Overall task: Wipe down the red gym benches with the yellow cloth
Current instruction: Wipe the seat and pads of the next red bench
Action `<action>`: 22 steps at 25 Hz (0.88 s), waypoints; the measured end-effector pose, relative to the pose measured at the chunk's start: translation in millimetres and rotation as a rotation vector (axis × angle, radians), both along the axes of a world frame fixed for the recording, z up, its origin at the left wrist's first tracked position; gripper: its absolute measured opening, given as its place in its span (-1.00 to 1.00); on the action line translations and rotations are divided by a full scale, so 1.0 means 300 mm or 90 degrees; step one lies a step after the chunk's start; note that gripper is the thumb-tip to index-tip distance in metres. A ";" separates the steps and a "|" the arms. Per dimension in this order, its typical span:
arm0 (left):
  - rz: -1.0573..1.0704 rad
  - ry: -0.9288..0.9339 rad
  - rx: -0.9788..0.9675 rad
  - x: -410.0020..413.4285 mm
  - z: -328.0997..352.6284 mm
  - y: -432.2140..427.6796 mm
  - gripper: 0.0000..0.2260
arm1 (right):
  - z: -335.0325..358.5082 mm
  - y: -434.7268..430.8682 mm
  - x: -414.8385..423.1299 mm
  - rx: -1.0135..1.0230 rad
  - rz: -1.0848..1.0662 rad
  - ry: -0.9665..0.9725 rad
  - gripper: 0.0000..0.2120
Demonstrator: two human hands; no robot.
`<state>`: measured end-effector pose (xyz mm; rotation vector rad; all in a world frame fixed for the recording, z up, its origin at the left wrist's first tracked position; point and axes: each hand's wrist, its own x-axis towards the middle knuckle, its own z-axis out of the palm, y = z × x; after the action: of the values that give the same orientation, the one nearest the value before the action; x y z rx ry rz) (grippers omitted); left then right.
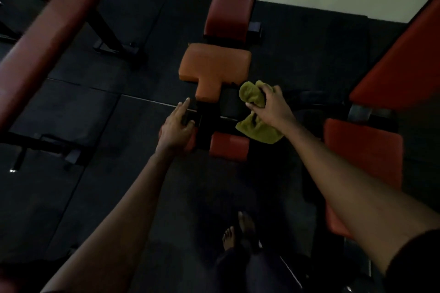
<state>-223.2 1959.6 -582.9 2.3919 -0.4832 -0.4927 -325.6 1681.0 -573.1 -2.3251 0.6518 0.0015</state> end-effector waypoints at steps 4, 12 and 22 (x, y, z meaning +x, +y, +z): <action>-0.024 0.022 0.024 0.125 -0.084 -0.004 -0.37 | -0.144 0.020 0.120 0.021 0.017 0.022 -0.31; 0.003 0.126 0.111 0.386 -0.412 0.153 -0.28 | -0.478 0.147 0.354 0.035 0.076 0.095 -0.30; -0.073 0.212 0.144 0.666 -0.900 0.340 -0.36 | -0.893 0.423 0.631 0.043 0.120 0.212 -0.35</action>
<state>-23.3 2061.6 -853.0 2.4337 -0.4335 -1.0245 -136.4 1807.9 -840.9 -2.3322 0.5789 0.4978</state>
